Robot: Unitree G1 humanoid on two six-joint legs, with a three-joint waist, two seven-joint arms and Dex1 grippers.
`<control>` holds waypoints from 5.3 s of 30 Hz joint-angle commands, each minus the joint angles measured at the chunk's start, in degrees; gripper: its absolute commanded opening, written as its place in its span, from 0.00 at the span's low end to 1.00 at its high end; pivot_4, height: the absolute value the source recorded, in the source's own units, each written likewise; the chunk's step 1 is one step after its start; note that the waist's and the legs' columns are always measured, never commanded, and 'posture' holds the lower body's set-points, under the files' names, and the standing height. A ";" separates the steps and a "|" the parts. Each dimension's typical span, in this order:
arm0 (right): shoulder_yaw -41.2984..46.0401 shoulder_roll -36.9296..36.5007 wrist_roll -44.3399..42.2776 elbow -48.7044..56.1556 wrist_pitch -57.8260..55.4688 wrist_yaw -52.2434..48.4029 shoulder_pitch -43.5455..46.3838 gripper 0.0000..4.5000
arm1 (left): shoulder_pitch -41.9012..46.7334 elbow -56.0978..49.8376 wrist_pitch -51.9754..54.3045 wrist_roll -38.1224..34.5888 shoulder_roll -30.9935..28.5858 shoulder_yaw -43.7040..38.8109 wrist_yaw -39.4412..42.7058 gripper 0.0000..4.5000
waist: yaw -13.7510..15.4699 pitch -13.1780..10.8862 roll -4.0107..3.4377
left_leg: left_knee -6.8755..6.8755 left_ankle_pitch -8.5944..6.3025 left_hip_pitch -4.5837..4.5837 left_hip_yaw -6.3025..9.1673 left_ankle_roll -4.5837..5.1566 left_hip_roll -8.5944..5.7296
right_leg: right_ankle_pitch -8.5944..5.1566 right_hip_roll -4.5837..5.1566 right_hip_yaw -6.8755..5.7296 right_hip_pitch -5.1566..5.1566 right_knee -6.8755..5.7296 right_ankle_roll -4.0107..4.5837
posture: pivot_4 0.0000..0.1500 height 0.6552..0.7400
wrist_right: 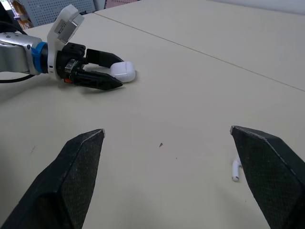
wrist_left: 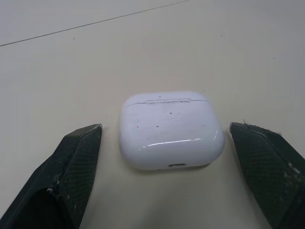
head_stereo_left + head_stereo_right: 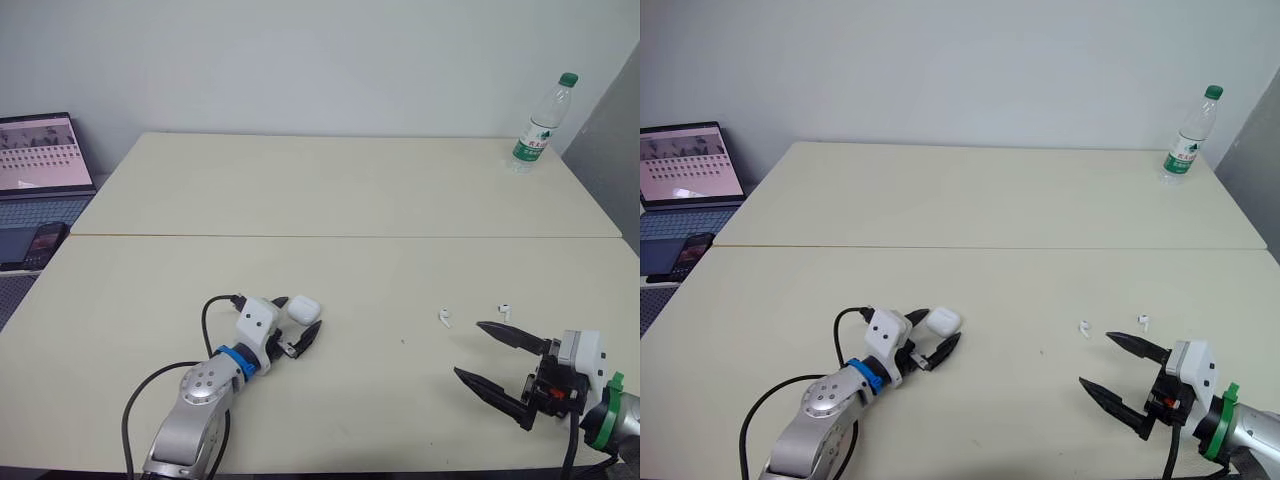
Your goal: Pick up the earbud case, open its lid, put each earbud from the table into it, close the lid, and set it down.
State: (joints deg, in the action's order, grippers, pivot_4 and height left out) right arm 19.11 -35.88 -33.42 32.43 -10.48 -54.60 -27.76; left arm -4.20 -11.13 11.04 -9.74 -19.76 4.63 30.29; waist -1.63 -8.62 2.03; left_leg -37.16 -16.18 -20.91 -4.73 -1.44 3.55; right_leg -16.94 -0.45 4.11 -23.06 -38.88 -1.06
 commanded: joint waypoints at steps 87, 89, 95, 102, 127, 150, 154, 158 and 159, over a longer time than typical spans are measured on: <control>-10.91 -1.90 -65.22 -8.11 -39.18 64.88 44.23 0.17 | 35.48 23.19 -8.11 -10.16 6.93 3.44 31.79 0.99 | -0.19 -0.05 0.09 | -0.84 0.11 -1.05 0.43 0.25 0.03 | 0.52 -0.35 -0.21 -0.36 0.12 -0.20 | 1.00 0.95; -9.92 -7.45 -61.64 -9.27 -42.75 54.85 44.05 0.17 | 36.07 21.37 -0.05 -13.17 2.76 3.29 35.46 0.99 | -0.21 -0.06 0.06 | -0.85 0.11 -1.04 0.43 0.25 0.03 | 0.52 -0.35 -0.21 -0.36 0.11 -0.20 | 1.00 0.95; -15.54 -19.20 -44.39 -9.73 -45.75 22.79 46.55 0.17 | 40.49 19.01 22.00 -25.27 -4.99 2.31 46.16 0.99 | -0.20 -0.08 0.05 | -0.85 0.11 -1.12 0.60 0.26 0.07 | 0.43 -0.40 -0.40 -0.45 0.10 -0.31 | 1.00 0.95; -22.17 -17.42 -34.58 -11.99 -46.83 10.86 55.31 0.17 | 43.16 18.18 27.43 -25.36 -6.04 6.53 51.99 0.99 | -0.17 -0.09 0.05 | -0.89 0.11 -1.15 0.63 0.27 0.02 | 0.48 -0.40 -0.38 -0.47 0.10 -0.23 | 1.00 0.95; -20.64 -10.74 -27.77 -11.05 -51.46 9.55 59.26 0.17 | 41.76 15.74 31.41 -25.89 -4.76 7.68 52.12 0.28 | -0.06 -0.09 0.04 | -1.27 0.11 -2.00 0.89 0.27 0.00 | 0.56 -0.38 -0.61 -1.08 -0.09 -0.08 | 1.00 0.95; -20.89 -10.59 -20.82 -10.27 -51.36 9.55 59.81 1.00 | 41.38 19.06 28.38 -23.55 -2.99 7.60 51.35 0.16 | -0.06 -0.09 0.04 | -1.57 0.10 -2.08 1.00 0.28 -0.01 | 0.57 -0.38 -0.68 -1.03 -0.19 -0.08 | 1.00 0.95; -20.33 -10.03 -19.69 -11.10 -51.89 10.52 60.15 1.00 | 41.15 19.19 27.93 -23.08 -2.86 7.67 51.66 0.16 | -0.06 -0.09 0.04 | -1.58 0.10 -2.08 1.01 0.28 -0.02 | 0.57 -0.38 -0.68 -1.02 -0.19 -0.08 | 1.00 0.95; -19.14 -9.87 -18.10 -13.06 -52.03 11.86 60.74 1.00 | 41.06 19.21 27.70 -22.93 -2.84 7.62 51.67 0.16 | -0.06 -0.09 0.04 | -1.58 0.10 -2.08 1.02 0.28 -0.01 | 0.57 -0.39 -0.68 -1.02 -0.20 -0.08 | 1.00 0.95; -19.22 -10.10 -17.65 -13.24 -51.98 11.87 60.79 1.00 | 41.05 19.22 27.69 -22.91 -2.84 7.60 51.66 0.16 | -0.05 -0.09 0.04 | -1.59 0.10 -2.08 1.03 0.28 -0.02 | 0.57 -0.39 -0.69 -1.02 -0.20 -0.08 | 1.00 0.95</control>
State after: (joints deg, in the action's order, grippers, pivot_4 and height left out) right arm -2.82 -45.04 -52.49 19.71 -62.85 -43.60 31.76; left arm 36.67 9.43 39.51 -32.14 -22.82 12.23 81.38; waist -1.69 -8.71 2.07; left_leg -38.74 -16.08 -22.99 -3.69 -1.16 3.53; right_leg -16.37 -0.83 3.41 -24.08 -39.08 -1.14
